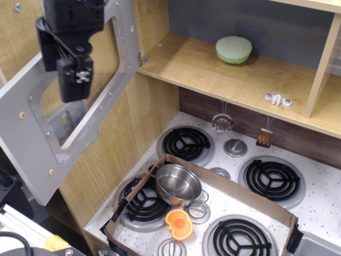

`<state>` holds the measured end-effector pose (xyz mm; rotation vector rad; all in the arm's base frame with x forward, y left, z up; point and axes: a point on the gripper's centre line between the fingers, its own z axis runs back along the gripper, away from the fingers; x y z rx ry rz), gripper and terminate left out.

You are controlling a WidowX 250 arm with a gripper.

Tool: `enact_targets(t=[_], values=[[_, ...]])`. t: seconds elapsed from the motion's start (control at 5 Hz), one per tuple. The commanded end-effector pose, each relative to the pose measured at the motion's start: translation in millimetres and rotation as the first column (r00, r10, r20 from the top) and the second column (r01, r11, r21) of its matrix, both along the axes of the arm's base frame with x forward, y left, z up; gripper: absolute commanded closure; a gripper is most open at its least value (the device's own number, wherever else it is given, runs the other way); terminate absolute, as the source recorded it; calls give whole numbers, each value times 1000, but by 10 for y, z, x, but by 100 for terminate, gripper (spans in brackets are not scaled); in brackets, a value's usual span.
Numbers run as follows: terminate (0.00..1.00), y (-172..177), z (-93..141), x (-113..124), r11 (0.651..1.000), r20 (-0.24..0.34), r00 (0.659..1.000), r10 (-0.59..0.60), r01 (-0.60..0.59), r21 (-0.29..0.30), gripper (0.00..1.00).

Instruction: Close microwave

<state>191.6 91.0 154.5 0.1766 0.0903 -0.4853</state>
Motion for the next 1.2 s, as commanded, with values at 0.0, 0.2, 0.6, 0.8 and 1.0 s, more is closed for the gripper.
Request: enact_targets(t=[0.0, 0.2, 0.6, 0.8, 1.0], values=[[0, 254, 433, 37, 979, -13, 983, -185, 185, 87, 0], [0, 367, 533, 50, 963, -20, 972, -232, 233, 139, 0], [0, 629, 376, 5, 898, -83, 918, -387, 396, 192, 0], [0, 737, 265, -60, 891, -110, 911, -398, 412, 192, 0], [0, 784, 166, -128, 878, -144, 907, -397, 421, 229, 0]])
